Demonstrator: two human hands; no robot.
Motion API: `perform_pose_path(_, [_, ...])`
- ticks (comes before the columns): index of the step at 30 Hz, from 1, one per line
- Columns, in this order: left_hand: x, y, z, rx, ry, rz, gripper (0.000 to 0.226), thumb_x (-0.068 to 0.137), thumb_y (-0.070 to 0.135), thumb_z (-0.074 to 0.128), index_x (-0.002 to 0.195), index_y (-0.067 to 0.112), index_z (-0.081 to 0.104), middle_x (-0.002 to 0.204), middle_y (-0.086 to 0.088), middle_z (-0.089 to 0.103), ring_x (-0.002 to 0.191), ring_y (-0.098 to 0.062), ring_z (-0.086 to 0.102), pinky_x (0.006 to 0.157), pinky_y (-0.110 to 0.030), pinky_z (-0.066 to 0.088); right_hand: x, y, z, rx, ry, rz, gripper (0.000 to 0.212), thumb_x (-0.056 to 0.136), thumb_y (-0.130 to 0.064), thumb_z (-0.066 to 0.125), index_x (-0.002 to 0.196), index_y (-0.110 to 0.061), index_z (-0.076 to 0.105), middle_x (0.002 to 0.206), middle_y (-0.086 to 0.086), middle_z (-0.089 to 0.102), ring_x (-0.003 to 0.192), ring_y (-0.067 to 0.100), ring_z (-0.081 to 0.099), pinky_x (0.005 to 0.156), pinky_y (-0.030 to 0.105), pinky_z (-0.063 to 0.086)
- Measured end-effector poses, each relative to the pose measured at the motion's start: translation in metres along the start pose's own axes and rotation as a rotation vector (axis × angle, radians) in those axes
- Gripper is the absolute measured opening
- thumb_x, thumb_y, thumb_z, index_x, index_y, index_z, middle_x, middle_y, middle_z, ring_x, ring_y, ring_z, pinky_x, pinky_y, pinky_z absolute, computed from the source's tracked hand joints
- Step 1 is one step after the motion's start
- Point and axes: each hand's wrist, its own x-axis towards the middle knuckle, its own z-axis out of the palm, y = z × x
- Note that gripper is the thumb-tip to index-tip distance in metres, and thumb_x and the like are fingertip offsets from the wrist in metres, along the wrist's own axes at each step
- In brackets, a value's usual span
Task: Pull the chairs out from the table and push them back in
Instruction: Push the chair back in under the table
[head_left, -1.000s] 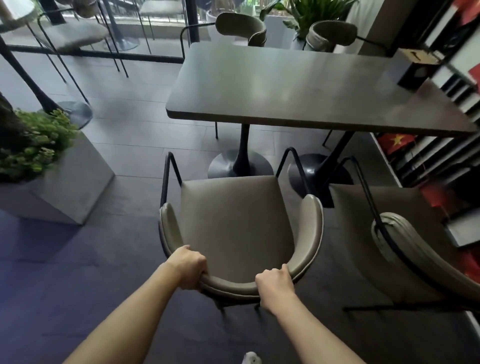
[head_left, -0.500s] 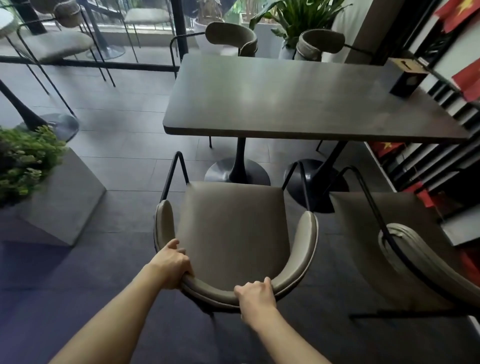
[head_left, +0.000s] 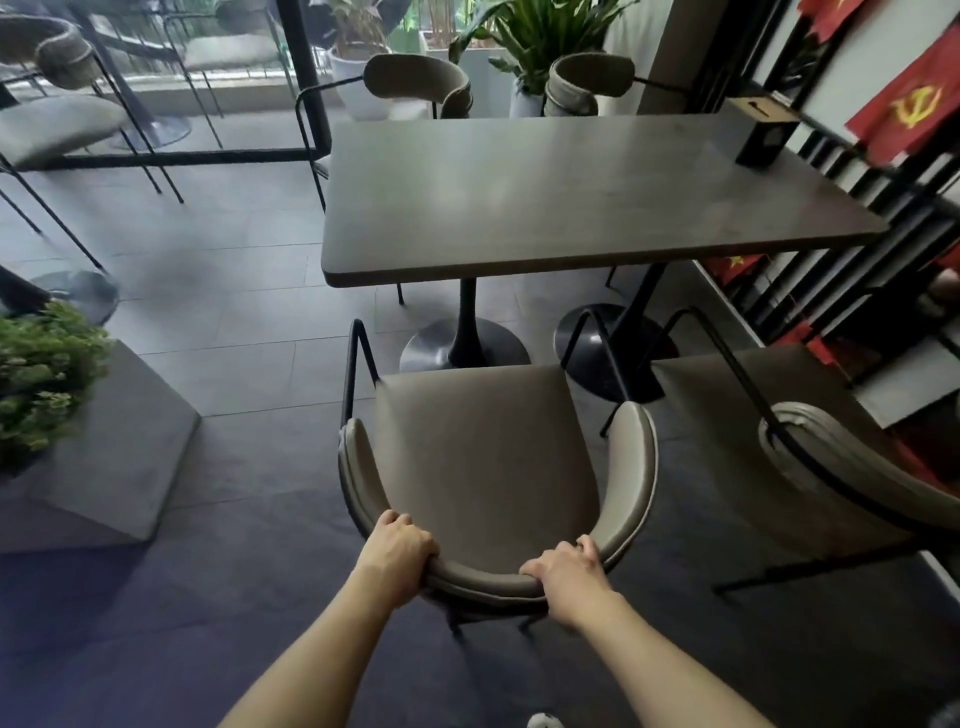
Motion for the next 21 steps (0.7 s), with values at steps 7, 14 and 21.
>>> perform_pose_path(7, [0.001, 0.008, 0.001, -0.041, -0.004, 0.007, 0.027, 0.083, 0.03, 0.056, 0.108, 0.025, 0.066, 0.112, -0.001, 0.068, 0.111, -0.027, 0.051, 0.096, -0.036, 0.032, -0.008, 0.012, -0.007, 0.006, -0.036, -0.035, 0.052, 0.085, -0.006, 0.052, 0.13, -0.032, 0.052, 0.131, 0.0, 0.056, 0.131, 0.024, 0.039, 0.114, 0.048, 0.012])
perform_pose_path(14, [-0.002, 0.017, -0.002, -0.066, 0.021, 0.025, 0.028, 0.084, 0.027, 0.054, 0.109, 0.025, 0.065, 0.113, 0.0, 0.067, 0.11, -0.027, 0.051, 0.095, -0.036, 0.033, -0.014, 0.018, -0.006, 0.032, -0.019, -0.029, 0.054, 0.084, -0.004, 0.05, 0.127, -0.035, 0.053, 0.128, 0.001, 0.058, 0.128, 0.024, 0.041, 0.113, 0.046, 0.013])
perform_pose_path(21, [-0.006, 0.006, -0.011, -0.36, -0.044, 0.064, 0.054, 0.074, 0.048, 0.065, 0.125, 0.03, 0.057, 0.13, 0.006, 0.056, 0.125, -0.018, 0.046, 0.109, -0.03, 0.026, -0.015, 0.021, -0.026, 0.273, -0.206, -0.048, 0.066, 0.077, -0.042, 0.067, 0.138, -0.031, 0.044, 0.141, -0.003, 0.051, 0.134, 0.022, 0.042, 0.113, 0.04, 0.025])
